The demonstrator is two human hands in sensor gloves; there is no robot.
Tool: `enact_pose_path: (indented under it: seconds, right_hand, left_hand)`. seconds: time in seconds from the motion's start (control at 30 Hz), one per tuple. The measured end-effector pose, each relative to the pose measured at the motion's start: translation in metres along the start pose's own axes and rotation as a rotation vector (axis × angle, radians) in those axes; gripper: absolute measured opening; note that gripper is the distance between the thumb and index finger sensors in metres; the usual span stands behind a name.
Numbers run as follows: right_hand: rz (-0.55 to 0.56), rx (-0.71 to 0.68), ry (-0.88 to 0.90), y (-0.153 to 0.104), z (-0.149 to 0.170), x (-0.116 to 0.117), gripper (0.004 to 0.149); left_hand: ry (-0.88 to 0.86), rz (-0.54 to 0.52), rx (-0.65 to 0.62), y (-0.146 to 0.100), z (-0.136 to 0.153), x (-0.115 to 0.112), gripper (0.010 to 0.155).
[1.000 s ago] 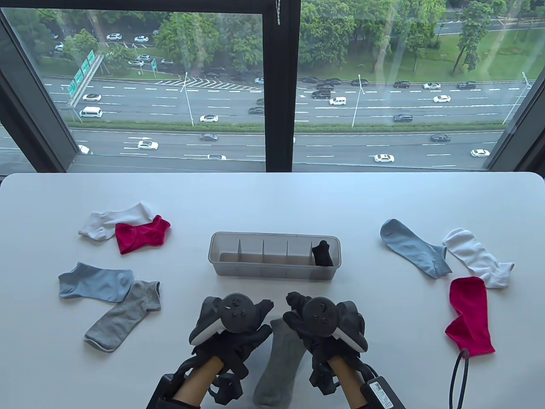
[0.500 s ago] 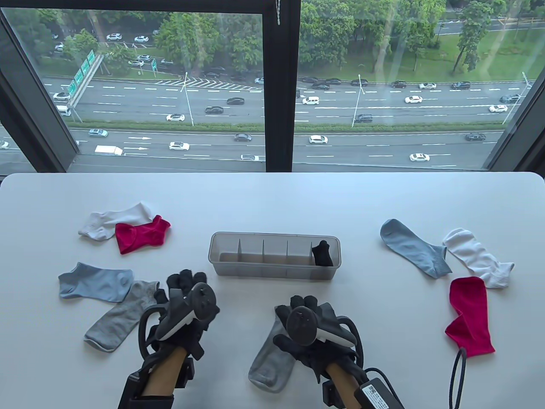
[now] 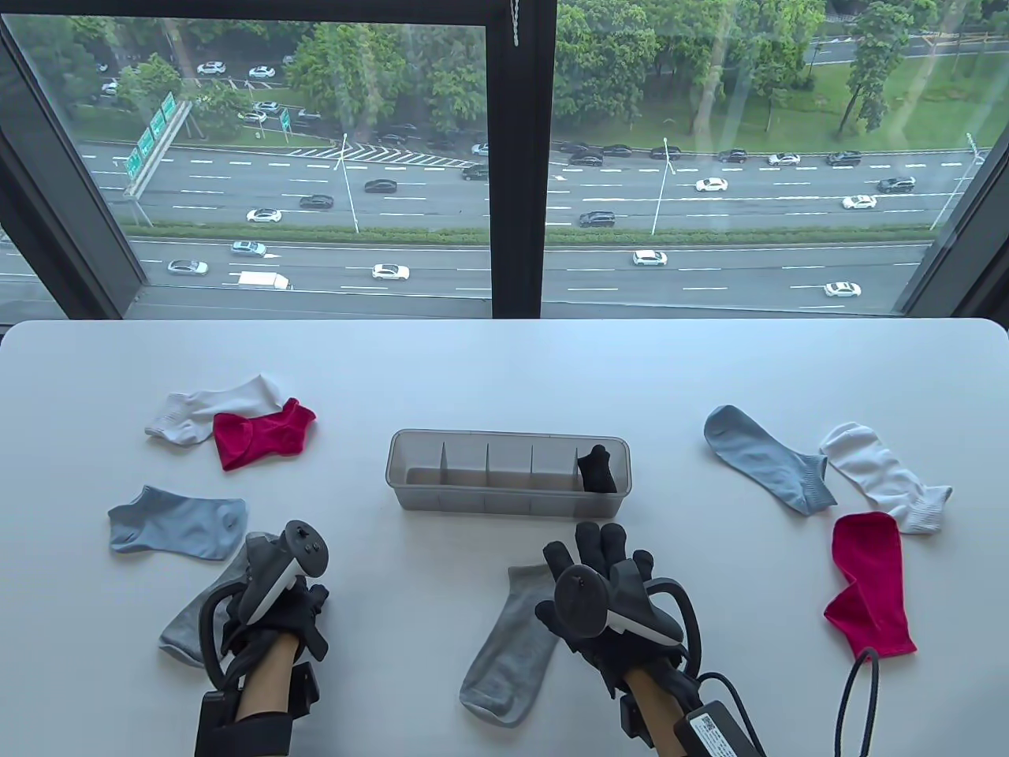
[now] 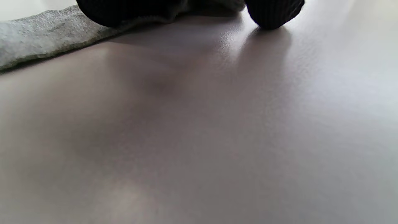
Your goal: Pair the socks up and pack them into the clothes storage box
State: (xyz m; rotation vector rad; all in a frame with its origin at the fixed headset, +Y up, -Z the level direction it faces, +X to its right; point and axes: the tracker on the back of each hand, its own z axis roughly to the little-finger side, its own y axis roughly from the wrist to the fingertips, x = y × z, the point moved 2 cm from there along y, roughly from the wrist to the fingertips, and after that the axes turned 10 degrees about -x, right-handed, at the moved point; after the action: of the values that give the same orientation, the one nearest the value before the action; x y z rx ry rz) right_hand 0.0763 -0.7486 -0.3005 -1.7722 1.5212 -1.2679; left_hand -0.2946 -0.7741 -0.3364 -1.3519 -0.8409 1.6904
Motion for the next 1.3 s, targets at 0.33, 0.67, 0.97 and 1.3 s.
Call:
enact_pose_path:
  seconds: [0.33,0.67,0.97,1.3]
  right_hand:
    - [0.007,-0.017,-0.005,-0.001,-0.002,-0.002,0.076]
    - [0.139,-0.191,0.329,-0.008,-0.023,-0.028,0.092]
    - [0.451,-0.163,0.565,-0.017,-0.027,-0.044,0.044]
    - [0.565,-0.223,0.803,-0.041,-0.019,-0.079,0.043]
  left_hand:
    - [0.062,-0.161,-0.077,-0.011,-0.016,0.012,0.047]
    - [-0.39,-0.085,-0.841,-0.074,-0.114,0.05,0.045]
    - [-0.285,-0.072,-0.974,-0.11,-0.166,0.04,0.046]
    - [-0.762,-0.08,-1.075,-0.117,-0.151,0.066,0.047]
